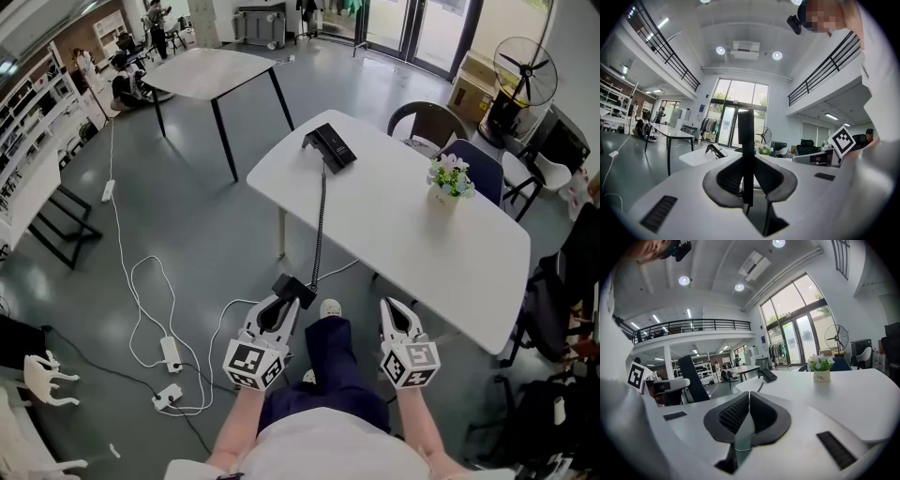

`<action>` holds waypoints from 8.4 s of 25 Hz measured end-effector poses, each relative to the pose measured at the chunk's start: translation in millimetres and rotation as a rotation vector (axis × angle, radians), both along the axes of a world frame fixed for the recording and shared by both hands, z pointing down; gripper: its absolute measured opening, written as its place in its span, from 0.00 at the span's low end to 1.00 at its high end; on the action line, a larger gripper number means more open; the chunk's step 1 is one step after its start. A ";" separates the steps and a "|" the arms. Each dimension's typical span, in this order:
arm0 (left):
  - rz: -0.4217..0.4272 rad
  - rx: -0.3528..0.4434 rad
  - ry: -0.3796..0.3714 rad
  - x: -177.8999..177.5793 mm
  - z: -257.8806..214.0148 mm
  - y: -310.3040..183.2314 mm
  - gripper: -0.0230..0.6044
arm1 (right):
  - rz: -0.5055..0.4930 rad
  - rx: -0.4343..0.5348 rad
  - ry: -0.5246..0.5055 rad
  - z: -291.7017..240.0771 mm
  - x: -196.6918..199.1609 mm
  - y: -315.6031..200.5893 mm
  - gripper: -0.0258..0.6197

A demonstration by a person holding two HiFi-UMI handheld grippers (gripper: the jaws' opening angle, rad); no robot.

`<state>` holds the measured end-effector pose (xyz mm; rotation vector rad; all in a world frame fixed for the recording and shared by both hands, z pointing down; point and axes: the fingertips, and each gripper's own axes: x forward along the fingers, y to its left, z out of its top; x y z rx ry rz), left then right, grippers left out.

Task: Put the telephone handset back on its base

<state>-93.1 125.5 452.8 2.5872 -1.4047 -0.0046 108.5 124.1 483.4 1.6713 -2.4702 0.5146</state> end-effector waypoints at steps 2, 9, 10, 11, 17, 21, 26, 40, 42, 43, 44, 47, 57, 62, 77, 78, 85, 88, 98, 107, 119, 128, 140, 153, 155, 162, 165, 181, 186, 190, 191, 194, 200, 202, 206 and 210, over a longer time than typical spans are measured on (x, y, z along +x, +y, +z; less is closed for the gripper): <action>-0.007 -0.002 0.001 -1.4 1.9 -5.4 0.16 | -0.008 0.003 0.005 0.6 -2.5 -7.0 0.09; -0.025 0.000 0.011 -6.1 3.0 -30.7 0.16 | -0.044 0.000 0.004 2.9 -14.0 -34.0 0.09; -0.026 -0.001 0.011 -6.1 3.7 -35.1 0.16 | -0.046 -0.001 0.002 3.3 -14.6 -38.2 0.09; -0.027 -0.003 0.011 -6.1 4.6 -40.2 0.16 | -0.047 -0.001 0.000 3.5 -15.0 -42.9 0.09; -0.031 -0.012 0.008 -6.9 8.3 -74.6 0.16 | -0.045 -0.007 -0.008 5.9 -14.2 -80.0 0.09; -0.033 -0.012 0.008 -6.9 5.9 -103.6 0.16 | -0.053 -0.003 -0.012 2.9 -16.2 -112.7 0.09; -0.037 -0.017 0.004 -5.7 4.3 -141.3 0.16 | -0.069 -0.002 -0.019 0.5 -20.5 -153.7 0.09; -0.045 -0.015 -0.006 -2.2 5.5 -240.1 0.16 | -0.082 -0.003 -0.015 2.3 -16.0 -254.1 0.09; -0.046 -0.017 -0.002 -1.0 7.6 -251.9 0.16 | -0.087 -0.005 -0.015 3.8 -16.7 -265.7 0.09; -0.046 -0.019 0.000 0.2 9.2 -257.3 0.16 | -0.088 -0.007 -0.015 5.0 -16.5 -271.0 0.09; -0.045 -0.021 0.002 1.4 10.9 -262.2 0.16 | -0.090 -0.008 -0.016 6.3 -16.4 -275.8 0.09; -0.041 -0.029 0.009 5.4 14.9 -274.6 0.16 | -0.093 -0.015 -0.017 10.0 -15.1 -287.9 0.09; -0.020 -0.041 0.008 14.4 20.9 -310.0 0.16 | -0.093 -0.033 -0.033 22.3 -12.2 -321.7 0.09; 0.000 -0.047 0.017 22.2 22.9 -315.9 0.16 | -0.080 -0.035 -0.047 24.5 -7.9 -323.0 0.09; 0.065 -0.066 0.034 38.7 33.4 -318.2 0.16 | -0.048 -0.072 -0.057 41.8 -2.9 -306.9 0.09; 0.073 -0.067 0.033 40.0 33.9 -320.6 0.16 | -0.041 -0.072 -0.058 42.4 -1.9 -307.5 0.09; 0.101 -0.089 0.059 43.4 39.9 -344.9 0.16 | 0.004 -0.083 -0.061 48.1 2.7 -317.1 0.09; 0.107 -0.114 0.085 42.1 45.4 -355.0 0.16 | 0.023 -0.088 -0.063 50.8 2.8 -323.2 0.09; 0.123 -0.179 0.185 41.0 58.0 -406.6 0.16 | 0.068 -0.120 -0.076 55.2 -0.6 -348.4 0.09; 0.114 -0.211 0.245 46.6 71.2 -450.7 0.16 | 0.074 -0.162 -0.075 71.1 -3.9 -358.6 0.09; 0.124 -0.272 0.296 52.3 93.7 -486.1 0.16 | 0.061 -0.189 -0.071 79.1 -11.9 -377.1 0.09; 0.116 -0.318 0.363 52.0 108.3 -509.2 0.16 | 0.055 -0.229 -0.058 90.6 -13.9 -380.5 0.09; 0.150 -0.488 0.407 53.8 133.0 -528.1 0.16 | 0.049 -0.254 -0.054 96.9 -16.9 -389.6 0.09; 0.158 -0.622 0.411 56.3 144.9 -537.7 0.16 | 0.047 -0.262 -0.061 99.7 -15.9 -395.0 0.09; 0.153 -0.647 0.421 56.0 147.6 -538.8 0.16 | 0.046 -0.260 -0.064 99.4 -16.4 -395.0 0.09; 0.139 -0.707 0.470 54.4 153.8 -545.2 0.16 | 0.043 -0.264 -0.061 99.2 -15.6 -392.9 0.09; 0.134 -0.721 0.485 53.2 157.9 -547.5 0.16 | 0.046 -0.266 -0.060 100.1 -14.0 -391.4 0.09; 0.112 -0.723 0.494 49.0 169.5 -550.8 0.19 | 0.040 -0.271 -0.063 103.8 -17.6 -391.9 0.09; 0.106 -0.710 0.506 49.5 170.2 -550.7 0.19 | 0.035 -0.270 -0.061 103.8 -20.3 -391.5 0.09; 0.097 -0.701 0.497 48.7 169.4 -550.9 0.19 | 0.038 -0.266 -0.060 101.3 -21.4 -391.6 0.09; 0.095 -0.699 0.493 48.7 169.5 -550.9 0.19 | 0.039 -0.265 -0.059 100.6 -21.5 -391.6 0.09; 0.100 -0.692 0.481 51.4 168.9 -550.4 0.22 | 0.041 -0.256 -0.056 98.7 -20.8 -391.8 0.09; 0.085 -0.683 0.456 50.1 162.5 -548.5 0.49 | 0.049 -0.224 -0.056 88.1 -19.8 -391.8 0.09; 0.084 -0.673 0.430 48.4 159.8 -544.0 0.52 | 0.048 -0.214 -0.056 84.7 -19.6 -389.4 0.09; 0.093 -0.661 0.420 45.7 153.6 -532.1 0.54 | 0.043 -0.195 -0.057 78.2 -18.1 -384.2 0.09; 0.084 -0.648 0.421 43.9 145.8 -516.9 0.55 | 0.030 -0.174 -0.054 70.5 -15.1 -377.2 0.09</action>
